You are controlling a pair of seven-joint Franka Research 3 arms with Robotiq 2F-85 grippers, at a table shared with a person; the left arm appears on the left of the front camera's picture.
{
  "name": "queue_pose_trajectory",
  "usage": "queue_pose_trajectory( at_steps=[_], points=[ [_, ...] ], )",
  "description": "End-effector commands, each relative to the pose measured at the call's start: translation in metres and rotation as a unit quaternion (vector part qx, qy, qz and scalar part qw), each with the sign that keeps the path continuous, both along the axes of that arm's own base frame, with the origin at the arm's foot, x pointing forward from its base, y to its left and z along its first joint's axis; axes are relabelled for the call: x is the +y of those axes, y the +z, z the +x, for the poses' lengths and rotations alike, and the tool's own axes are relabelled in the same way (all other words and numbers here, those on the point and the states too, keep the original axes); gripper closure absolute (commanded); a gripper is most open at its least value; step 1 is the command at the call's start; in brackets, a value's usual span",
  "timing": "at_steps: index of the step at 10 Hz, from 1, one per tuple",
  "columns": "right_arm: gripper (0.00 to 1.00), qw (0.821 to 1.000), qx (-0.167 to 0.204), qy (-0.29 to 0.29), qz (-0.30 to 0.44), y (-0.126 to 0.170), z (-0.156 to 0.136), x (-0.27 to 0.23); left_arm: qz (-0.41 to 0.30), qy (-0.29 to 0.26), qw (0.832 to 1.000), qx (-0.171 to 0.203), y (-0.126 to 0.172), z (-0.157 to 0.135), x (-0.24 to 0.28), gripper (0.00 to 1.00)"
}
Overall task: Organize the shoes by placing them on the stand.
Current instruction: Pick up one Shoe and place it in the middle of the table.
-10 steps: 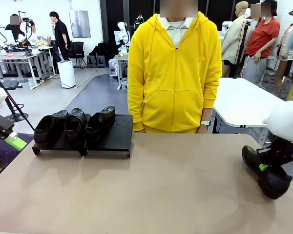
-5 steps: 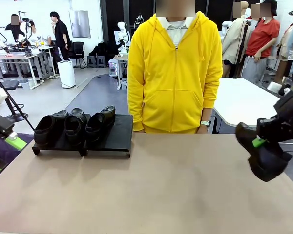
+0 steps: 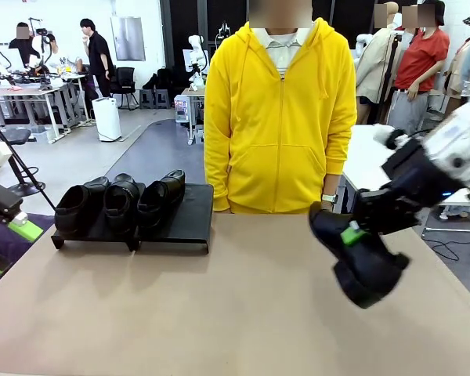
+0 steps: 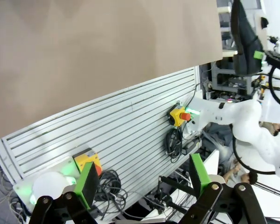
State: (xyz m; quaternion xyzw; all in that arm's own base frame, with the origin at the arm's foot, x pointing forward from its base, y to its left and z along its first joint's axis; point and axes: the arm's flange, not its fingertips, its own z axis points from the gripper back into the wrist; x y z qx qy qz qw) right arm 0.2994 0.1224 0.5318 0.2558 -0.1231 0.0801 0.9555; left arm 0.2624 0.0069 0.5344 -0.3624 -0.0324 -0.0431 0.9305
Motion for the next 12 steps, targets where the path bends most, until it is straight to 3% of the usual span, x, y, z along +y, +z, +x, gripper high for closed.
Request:
queue_pose_trajectory(
  at_steps=[1, 3, 7, 8, 12],
  points=[
    [1.00, 0.999, 0.001, -0.017, 0.034, -0.010, 0.057, 0.042, -0.009, 0.003, 1.000, 0.002, 0.001, 0.000, 0.001, 0.00],
    [1.00, 0.999, 0.032, 0.010, 0.028, -0.025, 0.094, 0.090, -0.009, 0.003, 1.000, 0.002, 0.001, 0.000, 0.001, 0.00],
    [1.00, 0.987, 0.151, 0.060, -0.011, -0.092, 0.160, 0.163, -0.009, 0.003, 1.000, 0.002, 0.001, 0.000, 0.001, 0.00],
    [1.00, 0.982, 0.175, 0.069, -0.020, -0.111, 0.162, 0.179, -0.009, 0.003, 1.000, 0.002, 0.001, 0.000, 0.001, 0.00],
    [1.00, 0.977, 0.195, 0.071, -0.048, -0.149, 0.163, 0.212, -0.009, 0.003, 1.000, 0.002, 0.001, 0.000, 0.001, 0.00]
  ],
)
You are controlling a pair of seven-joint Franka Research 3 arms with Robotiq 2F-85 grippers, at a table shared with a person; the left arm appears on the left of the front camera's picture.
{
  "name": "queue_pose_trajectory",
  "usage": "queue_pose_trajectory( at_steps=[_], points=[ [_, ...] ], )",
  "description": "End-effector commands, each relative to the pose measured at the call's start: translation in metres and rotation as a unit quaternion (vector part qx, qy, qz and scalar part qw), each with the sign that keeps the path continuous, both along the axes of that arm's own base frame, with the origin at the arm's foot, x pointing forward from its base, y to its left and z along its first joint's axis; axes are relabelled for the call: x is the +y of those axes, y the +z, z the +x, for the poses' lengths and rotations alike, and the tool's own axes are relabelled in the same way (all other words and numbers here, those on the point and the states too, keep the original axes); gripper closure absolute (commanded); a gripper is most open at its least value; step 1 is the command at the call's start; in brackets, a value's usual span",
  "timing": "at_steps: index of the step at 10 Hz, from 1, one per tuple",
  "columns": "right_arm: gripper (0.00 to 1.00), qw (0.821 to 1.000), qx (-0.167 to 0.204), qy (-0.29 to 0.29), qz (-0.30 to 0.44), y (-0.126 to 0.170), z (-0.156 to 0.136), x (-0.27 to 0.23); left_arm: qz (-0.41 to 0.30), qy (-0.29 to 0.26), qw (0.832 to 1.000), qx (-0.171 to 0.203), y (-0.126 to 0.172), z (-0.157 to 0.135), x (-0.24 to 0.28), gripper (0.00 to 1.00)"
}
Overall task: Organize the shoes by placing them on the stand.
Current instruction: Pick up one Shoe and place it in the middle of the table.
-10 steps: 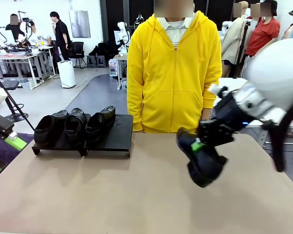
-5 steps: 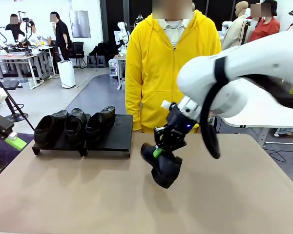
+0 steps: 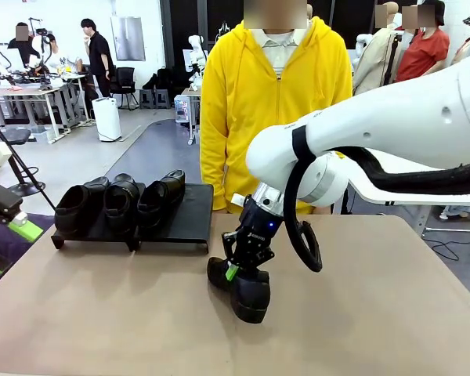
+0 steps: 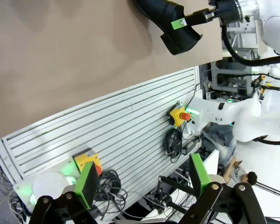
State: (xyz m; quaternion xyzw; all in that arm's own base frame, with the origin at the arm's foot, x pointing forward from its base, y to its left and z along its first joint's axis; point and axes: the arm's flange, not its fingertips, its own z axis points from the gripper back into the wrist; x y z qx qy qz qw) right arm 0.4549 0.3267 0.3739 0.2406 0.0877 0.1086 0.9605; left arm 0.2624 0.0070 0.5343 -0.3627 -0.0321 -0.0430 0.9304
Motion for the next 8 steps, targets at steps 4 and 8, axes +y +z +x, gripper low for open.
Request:
queue_pose_trajectory(
  at_steps=[4, 8],
  points=[
    [1.00, 1.000, -0.003, -0.003, 0.007, 0.003, 0.001, -0.005, -0.009, 0.003, 1.000, 0.002, 0.001, 0.000, 0.001, 0.00],
    [1.00, 1.000, 0.007, -0.017, -0.015, -0.004, 0.001, 0.005, -0.009, 0.003, 1.000, 0.002, 0.001, 0.000, 0.001, 0.00]
  ],
)
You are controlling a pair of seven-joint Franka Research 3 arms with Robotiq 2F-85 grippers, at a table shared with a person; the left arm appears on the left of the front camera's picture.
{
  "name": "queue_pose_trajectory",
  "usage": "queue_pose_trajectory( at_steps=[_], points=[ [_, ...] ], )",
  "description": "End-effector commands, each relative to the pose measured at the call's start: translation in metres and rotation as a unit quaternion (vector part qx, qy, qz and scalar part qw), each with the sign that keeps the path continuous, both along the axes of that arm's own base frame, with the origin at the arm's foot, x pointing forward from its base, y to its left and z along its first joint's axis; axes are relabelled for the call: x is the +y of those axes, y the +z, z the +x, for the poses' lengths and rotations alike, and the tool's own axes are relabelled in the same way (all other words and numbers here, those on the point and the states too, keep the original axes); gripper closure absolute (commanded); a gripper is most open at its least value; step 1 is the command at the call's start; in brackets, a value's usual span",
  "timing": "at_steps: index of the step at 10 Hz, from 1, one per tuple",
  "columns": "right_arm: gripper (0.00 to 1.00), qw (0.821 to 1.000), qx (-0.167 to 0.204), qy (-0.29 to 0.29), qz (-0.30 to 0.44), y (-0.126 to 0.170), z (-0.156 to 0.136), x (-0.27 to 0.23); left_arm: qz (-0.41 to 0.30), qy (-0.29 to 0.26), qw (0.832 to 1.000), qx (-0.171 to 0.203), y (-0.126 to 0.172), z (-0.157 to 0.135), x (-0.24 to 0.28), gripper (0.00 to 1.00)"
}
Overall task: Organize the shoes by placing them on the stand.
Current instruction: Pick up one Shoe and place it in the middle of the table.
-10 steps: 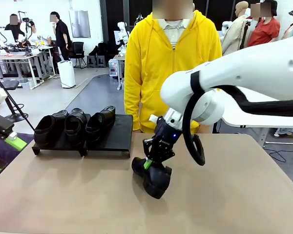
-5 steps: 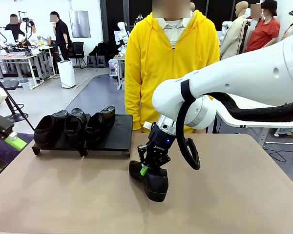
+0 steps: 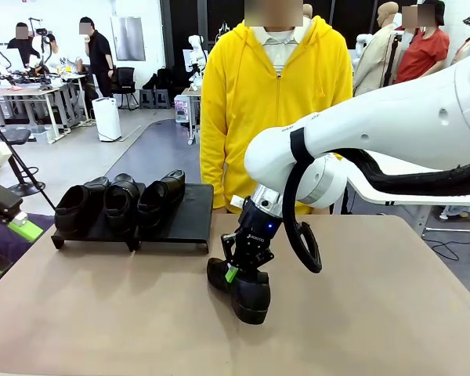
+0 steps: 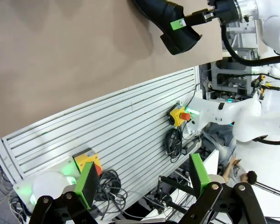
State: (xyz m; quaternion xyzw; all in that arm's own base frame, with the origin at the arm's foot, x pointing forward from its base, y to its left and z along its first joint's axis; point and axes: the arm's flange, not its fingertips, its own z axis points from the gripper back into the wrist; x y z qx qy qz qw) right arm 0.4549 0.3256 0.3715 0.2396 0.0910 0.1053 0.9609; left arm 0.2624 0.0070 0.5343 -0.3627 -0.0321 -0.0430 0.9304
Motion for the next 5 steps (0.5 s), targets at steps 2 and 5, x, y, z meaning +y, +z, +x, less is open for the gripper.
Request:
queue_pose_trajectory(
  at_steps=[2, 5],
  points=[
    [1.00, 0.997, 0.013, -0.048, -0.059, -0.006, -0.003, 0.018, -0.009, 0.003, 1.000, 0.002, 0.001, 0.000, 0.001, 0.00],
    [0.73, 0.994, 0.025, -0.070, -0.086, -0.006, -0.006, 0.036, -0.009, 0.003, 1.000, 0.002, 0.001, 0.000, 0.001, 0.00]
  ],
)
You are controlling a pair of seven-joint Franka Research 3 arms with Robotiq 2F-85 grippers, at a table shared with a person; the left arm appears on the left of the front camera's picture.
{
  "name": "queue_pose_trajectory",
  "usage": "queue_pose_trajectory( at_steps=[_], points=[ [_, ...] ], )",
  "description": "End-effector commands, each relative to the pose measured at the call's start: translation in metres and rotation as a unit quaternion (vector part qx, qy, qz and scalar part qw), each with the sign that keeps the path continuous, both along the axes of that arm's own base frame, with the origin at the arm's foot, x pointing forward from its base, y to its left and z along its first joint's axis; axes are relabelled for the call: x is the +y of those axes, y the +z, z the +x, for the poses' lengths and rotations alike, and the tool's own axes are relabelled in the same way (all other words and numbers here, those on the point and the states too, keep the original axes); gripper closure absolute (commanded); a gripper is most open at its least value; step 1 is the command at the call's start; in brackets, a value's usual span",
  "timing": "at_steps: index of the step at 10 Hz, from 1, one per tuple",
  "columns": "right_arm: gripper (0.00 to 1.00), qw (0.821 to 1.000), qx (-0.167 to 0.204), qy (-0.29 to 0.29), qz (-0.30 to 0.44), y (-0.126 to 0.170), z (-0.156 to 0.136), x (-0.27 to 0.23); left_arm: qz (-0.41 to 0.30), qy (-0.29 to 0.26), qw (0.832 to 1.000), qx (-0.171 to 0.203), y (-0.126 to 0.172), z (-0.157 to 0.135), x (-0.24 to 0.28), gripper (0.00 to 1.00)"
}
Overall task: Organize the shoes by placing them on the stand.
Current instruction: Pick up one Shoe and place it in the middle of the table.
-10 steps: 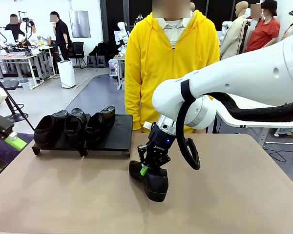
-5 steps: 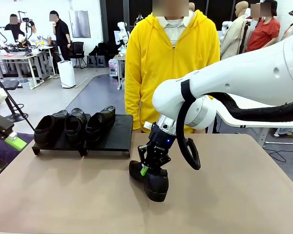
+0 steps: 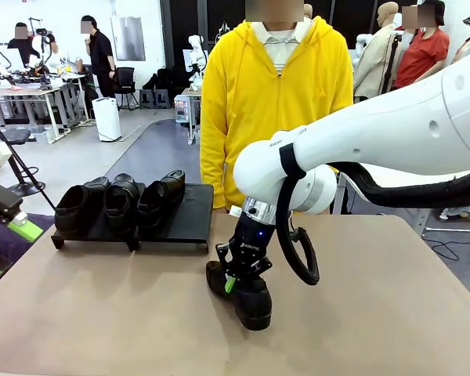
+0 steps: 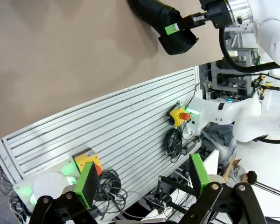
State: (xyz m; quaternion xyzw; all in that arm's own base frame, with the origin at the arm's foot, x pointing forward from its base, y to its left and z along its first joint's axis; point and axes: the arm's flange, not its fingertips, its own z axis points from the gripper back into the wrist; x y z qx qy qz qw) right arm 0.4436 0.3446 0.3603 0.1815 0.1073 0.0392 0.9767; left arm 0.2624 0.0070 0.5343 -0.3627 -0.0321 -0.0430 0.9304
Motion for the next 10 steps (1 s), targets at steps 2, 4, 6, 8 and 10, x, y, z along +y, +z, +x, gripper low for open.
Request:
queue_pose_trajectory(
  at_steps=[2, 4, 6, 8, 10],
  points=[
    [0.21, 1.000, 0.013, 0.002, -0.013, 0.004, 0.005, 0.021, -0.009, 0.003, 1.000, 0.002, 0.001, 0.000, 0.001, 0.00],
    [0.00, 1.000, 0.019, 0.005, 0.000, 0.010, 0.003, 0.015, -0.009, 0.003, 1.000, 0.002, 0.001, 0.000, 0.001, 0.00],
    [0.00, 1.000, 0.022, -0.003, 0.016, 0.038, -0.012, -0.018, -0.009, 0.003, 1.000, 0.002, 0.001, 0.000, 0.001, 0.00],
    [0.00, 0.997, 0.039, 0.039, 0.047, 0.087, -0.037, -0.070, -0.009, 0.003, 1.000, 0.002, 0.001, 0.000, 0.001, 0.00],
    [0.00, 0.990, 0.052, 0.028, 0.132, 0.124, -0.066, -0.172, -0.009, 0.003, 1.000, 0.002, 0.001, 0.000, 0.001, 0.00]
  ],
)
